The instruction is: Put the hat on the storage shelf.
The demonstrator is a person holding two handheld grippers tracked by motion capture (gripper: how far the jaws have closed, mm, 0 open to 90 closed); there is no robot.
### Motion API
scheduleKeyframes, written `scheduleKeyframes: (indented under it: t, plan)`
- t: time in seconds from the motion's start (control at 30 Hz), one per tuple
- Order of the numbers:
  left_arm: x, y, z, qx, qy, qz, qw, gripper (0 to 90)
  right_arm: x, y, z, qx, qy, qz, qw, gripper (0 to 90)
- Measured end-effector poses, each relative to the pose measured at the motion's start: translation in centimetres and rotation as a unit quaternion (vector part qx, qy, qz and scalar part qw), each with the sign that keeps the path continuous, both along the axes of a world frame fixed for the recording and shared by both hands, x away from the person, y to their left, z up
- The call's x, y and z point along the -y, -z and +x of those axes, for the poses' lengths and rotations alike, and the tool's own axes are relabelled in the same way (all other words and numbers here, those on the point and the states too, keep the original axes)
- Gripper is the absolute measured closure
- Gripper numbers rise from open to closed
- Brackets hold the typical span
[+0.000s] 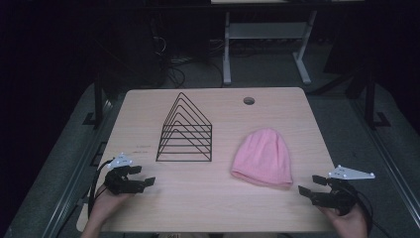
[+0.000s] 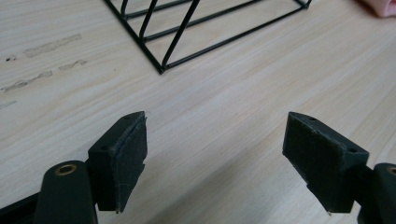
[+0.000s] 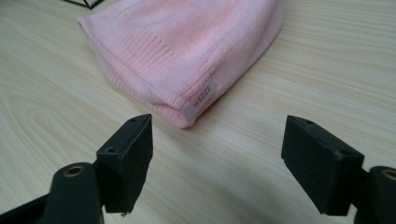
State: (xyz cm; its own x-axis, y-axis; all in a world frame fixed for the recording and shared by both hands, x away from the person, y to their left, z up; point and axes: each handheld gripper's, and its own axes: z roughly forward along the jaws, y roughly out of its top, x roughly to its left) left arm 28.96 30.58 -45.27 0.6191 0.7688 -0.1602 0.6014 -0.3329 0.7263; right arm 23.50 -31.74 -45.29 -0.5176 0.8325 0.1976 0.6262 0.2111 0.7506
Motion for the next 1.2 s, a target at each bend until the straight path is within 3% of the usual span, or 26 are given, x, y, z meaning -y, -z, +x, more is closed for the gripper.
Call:
scheduleKeyframes:
  t: [0.33,0.6,0.77,1.0,1.2]
  plan:
    - [-0.1,0.0,-0.3,0.003,0.001,0.005,1.0000,21.8,-0.5,-0.4,0.8,0.001,0.005,0.007,1.0000,18.7]
    - [-0.2,-0.1,-1.0,0.007,-0.009,0.002,0.9999,21.8,-0.9,-0.8,1.9,-0.004,-0.014,0.001,0.9999,17.3]
    - [-0.2,-0.2,-0.9,0.011,-0.005,0.008,0.9999,21.8,-1.3,-1.8,2.8,-0.002,-0.018,0.012,0.9998,17.0]
    - [-0.2,-0.2,-0.7,0.011,-0.006,0.006,0.9999,21.8,-2.0,-3.2,4.7,0.000,-0.037,-0.002,0.9993,17.0]
    - [-0.1,-0.3,-0.6,0.015,-0.002,0.012,0.9998,21.8,-2.3,-3.9,6.7,-0.020,-0.046,-0.010,0.9987,17.2]
